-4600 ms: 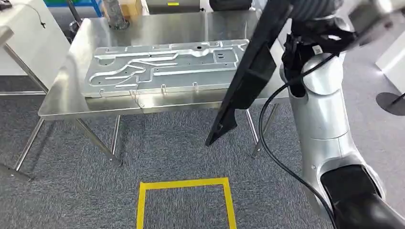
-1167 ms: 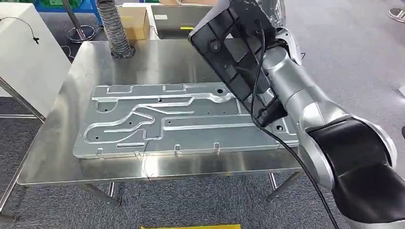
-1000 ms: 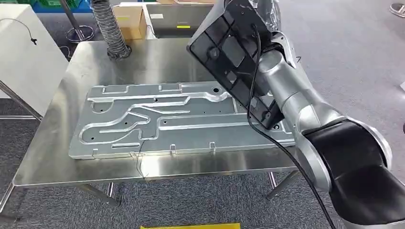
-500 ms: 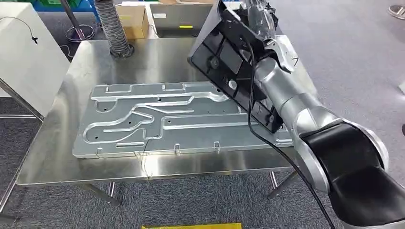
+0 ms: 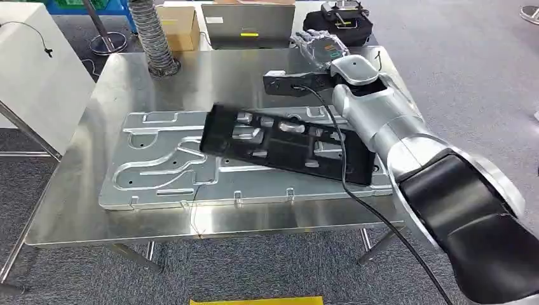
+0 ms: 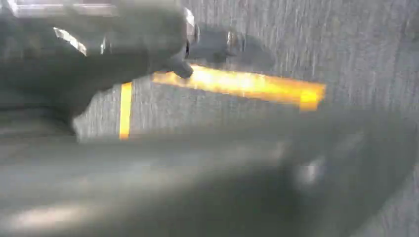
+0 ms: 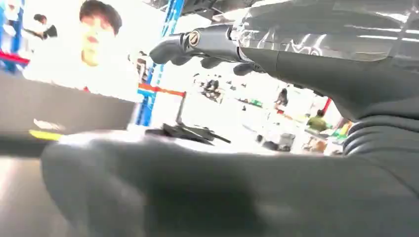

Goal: Take the parts from the cabinet and place them on the table.

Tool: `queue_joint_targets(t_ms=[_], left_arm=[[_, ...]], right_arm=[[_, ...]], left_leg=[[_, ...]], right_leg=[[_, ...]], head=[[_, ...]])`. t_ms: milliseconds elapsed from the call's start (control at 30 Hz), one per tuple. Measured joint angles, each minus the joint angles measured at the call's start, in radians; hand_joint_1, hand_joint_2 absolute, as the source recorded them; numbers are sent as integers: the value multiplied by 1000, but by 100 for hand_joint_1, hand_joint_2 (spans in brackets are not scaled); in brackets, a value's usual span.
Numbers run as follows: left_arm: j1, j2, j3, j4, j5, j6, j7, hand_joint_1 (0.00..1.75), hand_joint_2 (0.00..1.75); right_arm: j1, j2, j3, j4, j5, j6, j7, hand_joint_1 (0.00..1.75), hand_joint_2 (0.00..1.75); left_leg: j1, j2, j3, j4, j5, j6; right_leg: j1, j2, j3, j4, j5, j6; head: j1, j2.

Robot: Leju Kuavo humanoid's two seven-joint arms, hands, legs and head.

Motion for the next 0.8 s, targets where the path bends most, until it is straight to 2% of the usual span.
queue_joint_targets(t_ms=[33,67,100,167,200,233,267,333,367,400,433,467,533,567,600,667,700,733,767,800], left_arm=[[-2,0,1,0,-2,-5,0,0,0],[-3,0,2,0,-5,-9,-1,0,0],[-3,0,2,0,-6,-11,0,0,0],[-3,-1,3,0,-7,-11,0,0,0],[-3,-1,5,0,-7,-11,0,0,0],[-3,-1,5,0,-7,-11,0,0,0],[-3,-1,6,0,-8,-11,0,0,0],[-3,-1,10,0,-9,-12,0,0,0],[-2,-1,12,0,-10,-13,0,0,0],[-3,-2,13,0,-10,-14,0,0,0],[-3,-2,15,0,-10,-16,-1,0,0],[0,-2,18,0,-10,-18,-2,0,0],[3,-3,20,0,-10,-22,-4,0,0],[2,-4,20,0,-13,-22,-4,0,0],[2,-4,21,0,-16,-22,-6,0,0],[3,-6,21,0,-19,-24,-10,0,0],[3,-7,22,0,-20,-25,-13,0,0],[3,-10,22,0,-22,-27,-18,0,0],[2,-12,22,0,-24,-31,-26,0,0],[2,-14,23,0,-25,-35,-34,0,0]], right_arm=[[-1,-2,10,2,5,4,1,0,0],[-5,-3,15,2,8,5,1,0,0],[-13,-5,18,3,12,7,1,0,0],[-20,-11,28,7,22,10,-3,0,0],[-20,-16,33,9,25,10,-5,0,0],[-20,-21,37,11,27,11,-6,0,0],[-22,-28,38,13,28,10,-8,0,0],[-35,-45,38,15,23,10,-13,0,0],[-48,-54,38,15,13,8,-19,0,0],[-62,-66,36,16,3,7,-23,0,0],[-74,-82,33,16,-11,5,-27,0,0],[-83,-90,26,16,-27,-2,-27,0,0],[-93,-111,2,14,-70,-44,-26,0,0],[-94,-126,-19,10,-101,-86,-30,0,0],[-94,-140,-45,1,-136,-148,-43,0,0],[-81,-164,-133,-30,-253,-345,-117,0,0],[-64,-173,-188,-56,-309,-425,-163,0,0],[-48,-179,-246,-83,-354,-475,-203,0,0],[-24,-184,-307,-122,-400,-522,-252,0,0],[4,-190,-364,-178,-448,-561,-291,0,0]], left_leg=[[-6,1,3,-1,-2,-7],[-2,3,-3,13,-16,-11],[-2,3,-23,60,-50,-13],[3,3,-92,218,-123,-21],[4,3,-125,285,-141,-25],[5,3,-136,303,-136,-27],[7,3,-125,276,-111,-29],[12,3,-52,124,-25,-31],[14,3,-12,38,4,-31],[7,2,3,19,-14,-27],[7,1,-2,22,-13,-13],[6,1,-5,21,-13,-9],[5,1,-5,17,-9,6],[9,1,-4,13,-5,14],[9,1,-5,13,-5,20],[7,0,-6,13,-5,24],[6,0,-6,13,-6,25],[5,0,-5,13,-6,26],[5,0,-3,13,-6,26],[5,0,-1,13,-7,25]], right_leg=[[-12,0,9,-16,9,-8],[-14,-1,16,-27,13,-8],[-15,-2,16,-27,14,-12],[-14,-1,15,-27,13,-15],[-14,-1,15,-25,13,-15],[-14,-1,15,-24,12,-14],[-15,-1,15,-21,10,-12],[-18,0,15,-11,3,-4],[-19,-1,14,-2,-3,2],[-12,0,5,6,-7,9],[-13,1,1,8,-5,13],[-12,1,0,8,-3,18],[-14,1,1,4,-2,28],[-18,1,-2,18,-16,34],[-18,0,-19,55,-45,37],[-20,0,-91,213,-121,44],[-20,0,-124,280,-142,45],[-20,0,-142,314,-143,46],[-20,0,-136,295,-119,44],[-20,0,-108,233,-79,40]], head=[[0,0],[0,0],[0,0],[0,0],[0,0],[0,0],[0,0],[0,0],[0,0],[0,0],[0,0],[0,0],[0,0],[0,0],[0,0],[0,0],[0,0],[0,0],[0,0],[0,0]])
